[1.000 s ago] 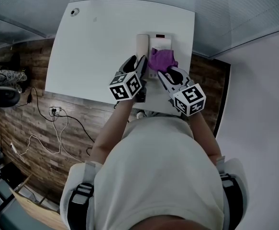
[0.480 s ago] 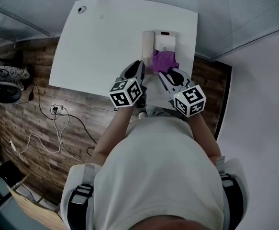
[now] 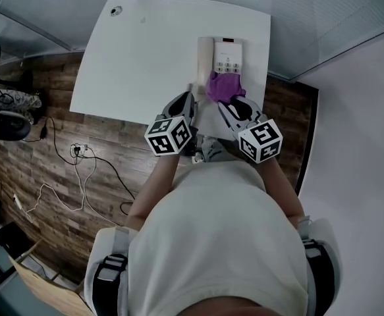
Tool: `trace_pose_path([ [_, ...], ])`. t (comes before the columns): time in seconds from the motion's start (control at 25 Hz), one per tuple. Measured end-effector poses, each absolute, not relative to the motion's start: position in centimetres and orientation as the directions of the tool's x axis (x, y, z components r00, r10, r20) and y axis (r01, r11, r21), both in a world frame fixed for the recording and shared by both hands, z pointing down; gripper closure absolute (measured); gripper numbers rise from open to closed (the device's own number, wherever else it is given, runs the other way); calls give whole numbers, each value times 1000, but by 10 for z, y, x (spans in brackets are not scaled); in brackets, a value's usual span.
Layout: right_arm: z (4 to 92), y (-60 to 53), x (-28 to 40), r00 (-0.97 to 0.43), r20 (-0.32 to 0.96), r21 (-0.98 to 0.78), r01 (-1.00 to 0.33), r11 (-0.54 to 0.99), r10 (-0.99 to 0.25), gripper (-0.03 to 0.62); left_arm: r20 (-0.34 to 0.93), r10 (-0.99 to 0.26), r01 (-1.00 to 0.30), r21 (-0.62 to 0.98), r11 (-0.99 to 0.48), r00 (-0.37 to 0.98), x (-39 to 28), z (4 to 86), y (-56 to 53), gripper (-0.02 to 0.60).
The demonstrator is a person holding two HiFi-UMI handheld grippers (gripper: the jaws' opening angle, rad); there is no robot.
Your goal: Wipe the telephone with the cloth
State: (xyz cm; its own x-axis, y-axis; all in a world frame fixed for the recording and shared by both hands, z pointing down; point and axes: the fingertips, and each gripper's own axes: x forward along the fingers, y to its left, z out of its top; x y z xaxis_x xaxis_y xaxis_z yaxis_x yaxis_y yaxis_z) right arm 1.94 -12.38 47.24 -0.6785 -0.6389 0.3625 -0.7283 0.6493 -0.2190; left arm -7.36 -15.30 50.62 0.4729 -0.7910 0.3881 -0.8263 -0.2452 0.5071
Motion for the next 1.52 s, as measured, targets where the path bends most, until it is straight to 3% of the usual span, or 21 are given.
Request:
trace_pose_path([
  [0.76, 469, -45, 2, -691, 338, -217, -718, 661, -639, 493, 356, -784, -819, 478, -316, 509, -79, 490, -66, 560],
  [1.52, 468, -29, 1, -712, 316, -208, -697, 686, -628, 502, 336, -796, -817, 485, -313, 504, -73, 487, -55, 560],
])
